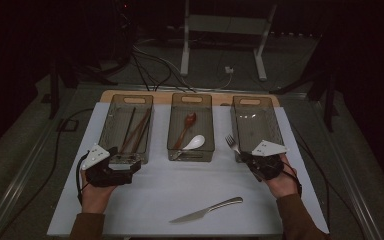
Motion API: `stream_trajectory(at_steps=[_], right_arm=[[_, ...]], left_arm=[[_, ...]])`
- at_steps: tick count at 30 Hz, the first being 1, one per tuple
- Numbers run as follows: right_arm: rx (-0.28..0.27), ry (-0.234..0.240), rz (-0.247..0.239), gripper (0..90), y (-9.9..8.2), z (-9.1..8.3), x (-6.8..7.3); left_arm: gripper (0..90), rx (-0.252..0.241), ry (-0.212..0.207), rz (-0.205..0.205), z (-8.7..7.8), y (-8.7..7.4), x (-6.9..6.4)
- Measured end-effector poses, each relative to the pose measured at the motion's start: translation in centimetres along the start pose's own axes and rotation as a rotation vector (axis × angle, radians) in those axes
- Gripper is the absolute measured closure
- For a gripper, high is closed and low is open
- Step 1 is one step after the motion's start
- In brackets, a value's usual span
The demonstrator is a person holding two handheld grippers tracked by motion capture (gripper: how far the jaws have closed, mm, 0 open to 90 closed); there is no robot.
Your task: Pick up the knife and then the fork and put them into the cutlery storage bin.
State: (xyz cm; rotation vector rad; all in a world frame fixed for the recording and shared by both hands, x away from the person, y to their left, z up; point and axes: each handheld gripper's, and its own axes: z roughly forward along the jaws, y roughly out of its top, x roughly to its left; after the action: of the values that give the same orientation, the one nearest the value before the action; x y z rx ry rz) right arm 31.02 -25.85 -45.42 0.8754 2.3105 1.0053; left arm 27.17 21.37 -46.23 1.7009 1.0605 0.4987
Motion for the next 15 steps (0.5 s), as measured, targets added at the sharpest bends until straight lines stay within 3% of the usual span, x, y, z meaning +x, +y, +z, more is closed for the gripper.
stream_trajectory(at_steps=[15], right_arm=[[-0.031,-0.064,0.053,86.3,0.8,-0.8,-1.7]], left_arm=[[0.6,0.004,0.013,-0.006,-0.7,-0.4,0.3]])
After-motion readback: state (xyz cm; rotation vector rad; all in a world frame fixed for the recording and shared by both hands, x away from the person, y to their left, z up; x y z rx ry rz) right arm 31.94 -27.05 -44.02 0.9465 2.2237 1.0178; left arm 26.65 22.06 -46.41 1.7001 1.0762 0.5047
